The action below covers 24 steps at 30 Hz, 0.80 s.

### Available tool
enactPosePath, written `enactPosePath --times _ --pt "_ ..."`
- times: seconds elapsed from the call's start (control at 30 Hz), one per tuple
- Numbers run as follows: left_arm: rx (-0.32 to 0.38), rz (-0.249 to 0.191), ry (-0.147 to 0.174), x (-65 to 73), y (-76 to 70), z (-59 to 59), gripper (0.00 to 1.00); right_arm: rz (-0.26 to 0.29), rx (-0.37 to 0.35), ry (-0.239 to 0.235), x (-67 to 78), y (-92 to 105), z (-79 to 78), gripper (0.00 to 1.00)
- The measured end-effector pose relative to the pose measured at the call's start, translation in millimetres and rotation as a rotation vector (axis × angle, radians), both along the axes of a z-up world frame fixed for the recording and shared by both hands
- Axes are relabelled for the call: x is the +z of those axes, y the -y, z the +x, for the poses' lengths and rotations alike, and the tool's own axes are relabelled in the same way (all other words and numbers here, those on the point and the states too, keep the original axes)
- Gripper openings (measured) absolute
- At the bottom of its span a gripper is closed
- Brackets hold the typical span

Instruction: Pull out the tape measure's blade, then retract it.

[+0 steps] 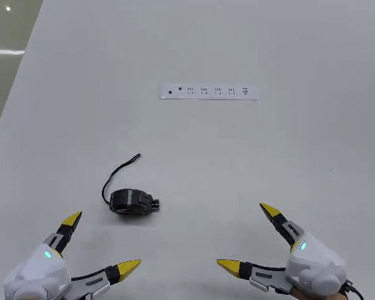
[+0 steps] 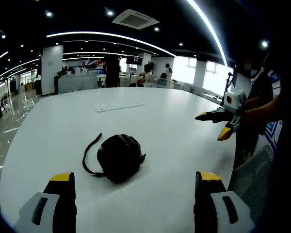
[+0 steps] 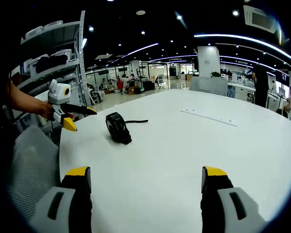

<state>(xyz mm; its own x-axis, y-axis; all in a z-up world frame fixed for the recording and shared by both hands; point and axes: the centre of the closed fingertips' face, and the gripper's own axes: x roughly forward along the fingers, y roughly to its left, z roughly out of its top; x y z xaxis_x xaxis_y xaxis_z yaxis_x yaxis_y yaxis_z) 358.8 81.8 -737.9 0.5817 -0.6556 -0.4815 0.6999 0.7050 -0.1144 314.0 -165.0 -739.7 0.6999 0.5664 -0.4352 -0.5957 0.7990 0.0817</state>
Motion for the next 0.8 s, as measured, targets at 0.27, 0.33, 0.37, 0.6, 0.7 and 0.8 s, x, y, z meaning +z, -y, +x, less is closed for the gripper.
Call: enactPosePath --times 0.27,0.33,0.37,0.6,0.7,0.8 --pt "-0.006 -0.026 0.011 6.2 2.7 -2.4 1.00 0.016 -0.033 0.004 2.5 6.5 -5.7 0.98" --pt "-0.019 -0.024 0.026 8.1 4.8 -2.9 1.00 0.027 -0.038 0.003 3.3 6.8 -6.5 0.99" --pt "-0.021 -0.021 0.027 8.3 5.1 -3.2 1.00 0.028 -0.039 0.003 3.4 6.9 -6.9 0.99" --pt "-0.004 -0.011 0.010 3.0 -3.6 -3.6 1.00 0.036 -0.040 0.006 5.5 6.0 -8.5 1.00" --pt "0.005 -0.012 0.012 4.4 -5.6 -3.2 1.00 0.036 -0.040 0.008 5.3 6.0 -7.7 1.00" --pt "0.005 -0.005 0.015 4.5 -6.6 -3.5 1.00 0.037 -0.038 0.011 6.7 5.3 -6.7 1.00"
